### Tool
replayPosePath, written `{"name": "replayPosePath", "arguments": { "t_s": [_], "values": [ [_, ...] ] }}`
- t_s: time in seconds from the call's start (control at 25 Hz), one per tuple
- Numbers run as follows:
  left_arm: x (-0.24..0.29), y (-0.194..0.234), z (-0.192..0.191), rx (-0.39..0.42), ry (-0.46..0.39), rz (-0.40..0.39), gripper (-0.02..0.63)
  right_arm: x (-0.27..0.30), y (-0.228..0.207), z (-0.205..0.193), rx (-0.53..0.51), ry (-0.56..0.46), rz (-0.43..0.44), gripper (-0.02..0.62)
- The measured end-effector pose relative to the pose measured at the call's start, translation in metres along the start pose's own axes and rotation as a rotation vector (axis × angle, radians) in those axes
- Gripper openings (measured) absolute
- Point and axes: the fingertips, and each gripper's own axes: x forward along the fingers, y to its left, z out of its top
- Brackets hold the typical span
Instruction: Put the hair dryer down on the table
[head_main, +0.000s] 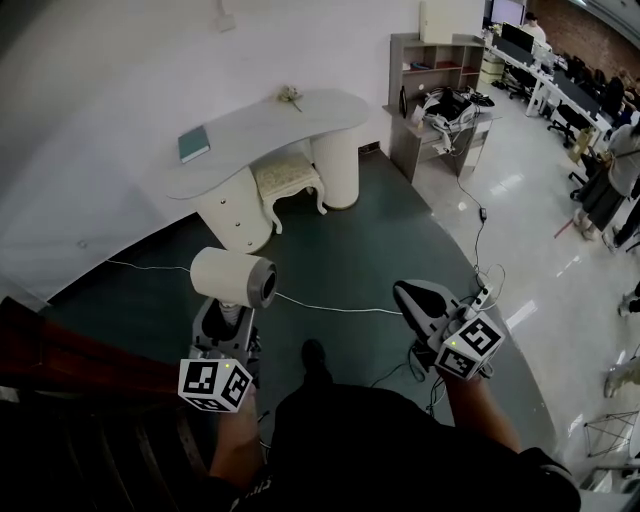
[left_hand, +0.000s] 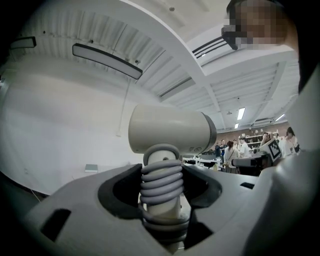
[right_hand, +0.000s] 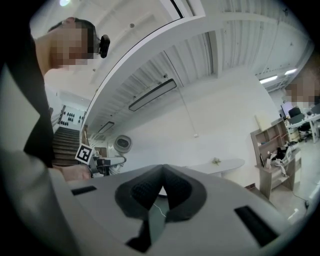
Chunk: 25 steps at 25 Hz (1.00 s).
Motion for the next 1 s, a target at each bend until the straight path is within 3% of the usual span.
{"name": "replayPosePath", "arguments": {
  "t_s": [0.36, 0.84, 1.0],
  "values": [
    [0.062, 0.037, -0.011, -0.027, -0.023, -0.031, 0.233, 0.049, -0.039, -0.002, -0.013, 0.05, -0.026, 0.005],
    [0.172, 0.133, 0.003, -0.012, -0.025, -0.085, 0.233, 0.198, -0.079, -0.001, 0.0, 0.083, 0.01, 0.005],
    [0.198, 0.168, 0.008, -0.046, -0.033, -0.102, 0.233, 0.254, -0.086, -0.013, 0.009, 0.116, 0.037, 0.005]
  ]
}}
